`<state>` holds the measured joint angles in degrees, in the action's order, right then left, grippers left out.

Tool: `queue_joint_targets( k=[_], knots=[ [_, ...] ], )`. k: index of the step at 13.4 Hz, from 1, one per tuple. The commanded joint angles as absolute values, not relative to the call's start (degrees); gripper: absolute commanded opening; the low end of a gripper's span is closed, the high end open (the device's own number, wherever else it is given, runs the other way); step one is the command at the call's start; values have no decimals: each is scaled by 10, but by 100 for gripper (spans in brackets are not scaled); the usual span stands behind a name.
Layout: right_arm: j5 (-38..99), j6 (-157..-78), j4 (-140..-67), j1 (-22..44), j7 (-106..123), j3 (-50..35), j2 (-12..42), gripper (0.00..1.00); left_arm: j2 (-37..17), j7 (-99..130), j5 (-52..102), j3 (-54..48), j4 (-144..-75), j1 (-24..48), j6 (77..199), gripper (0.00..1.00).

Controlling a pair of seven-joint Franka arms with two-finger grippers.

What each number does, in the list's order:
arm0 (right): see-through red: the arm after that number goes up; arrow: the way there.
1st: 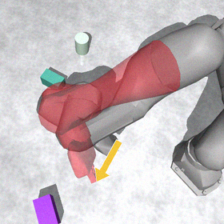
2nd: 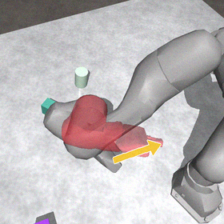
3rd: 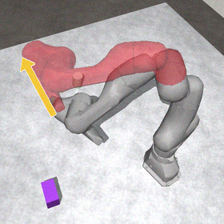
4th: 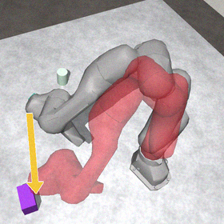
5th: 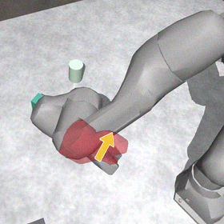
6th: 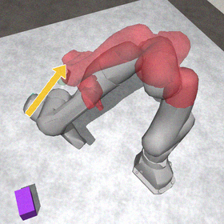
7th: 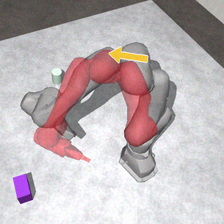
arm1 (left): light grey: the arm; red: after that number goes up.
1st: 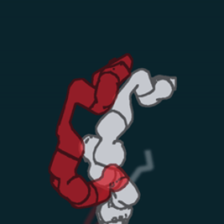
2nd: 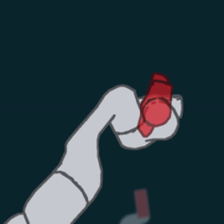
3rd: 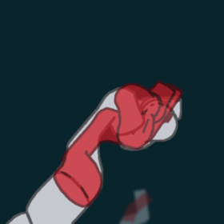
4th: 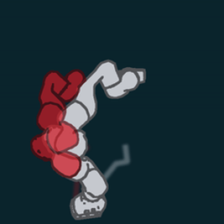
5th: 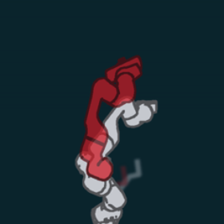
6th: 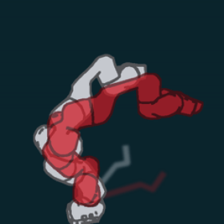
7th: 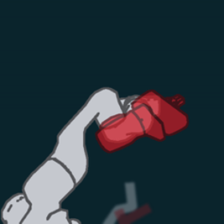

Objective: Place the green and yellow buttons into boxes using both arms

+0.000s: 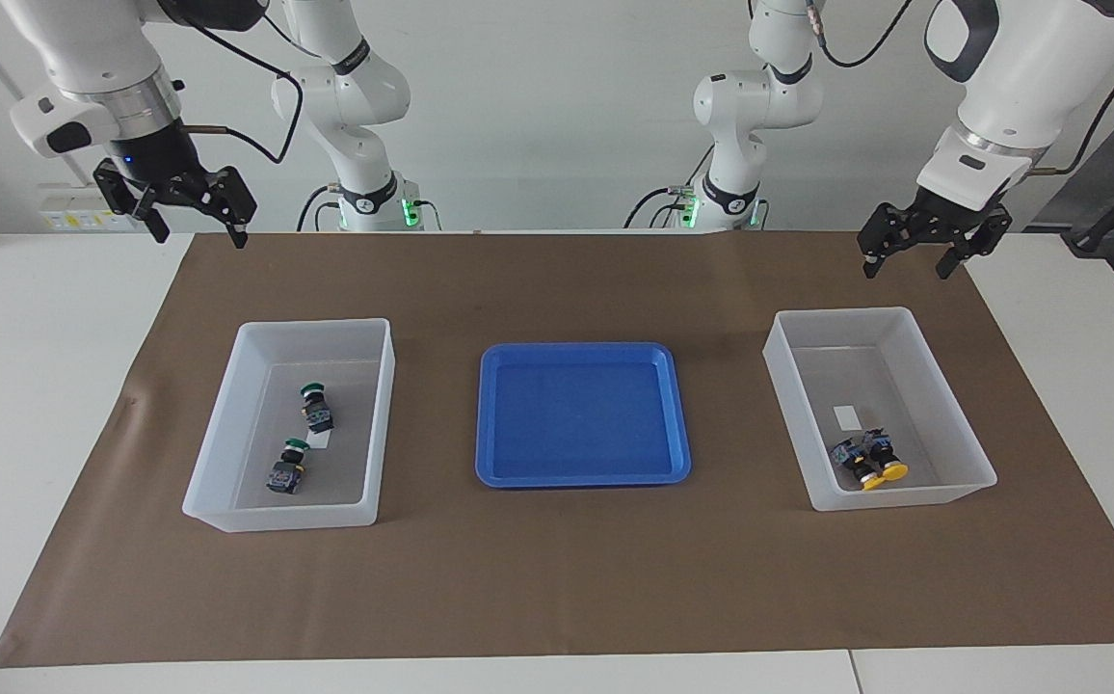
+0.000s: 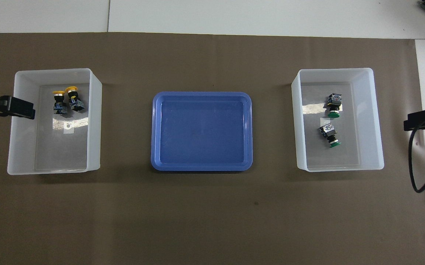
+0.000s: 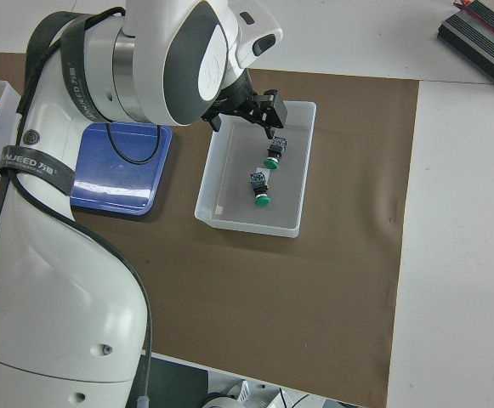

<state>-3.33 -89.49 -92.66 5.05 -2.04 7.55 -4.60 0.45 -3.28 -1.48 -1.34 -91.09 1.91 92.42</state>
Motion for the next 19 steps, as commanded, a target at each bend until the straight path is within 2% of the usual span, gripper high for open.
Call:
queue_joint_targets(
  k=[1, 5, 10, 19],
  knots=[
    [-22, -891, -922, 45, -31, 76, -47, 100, 23, -30, -8, -12, -933, 17, 920, 100],
    [-21, -894, -920, 39, -32, 70, -41, 100, 20, -30, -9, -11, -929, 17, 913, 100],
    [-21, -891, -918, -25, -33, 2, -40, 100, 11, -30, -12, -12, -898, 20, 882, 100],
    [-20, -894, -924, 2, -43, 22, -48, 100, 8, -32, 5, -5, -897, 25, 866, 100]
  ],
)
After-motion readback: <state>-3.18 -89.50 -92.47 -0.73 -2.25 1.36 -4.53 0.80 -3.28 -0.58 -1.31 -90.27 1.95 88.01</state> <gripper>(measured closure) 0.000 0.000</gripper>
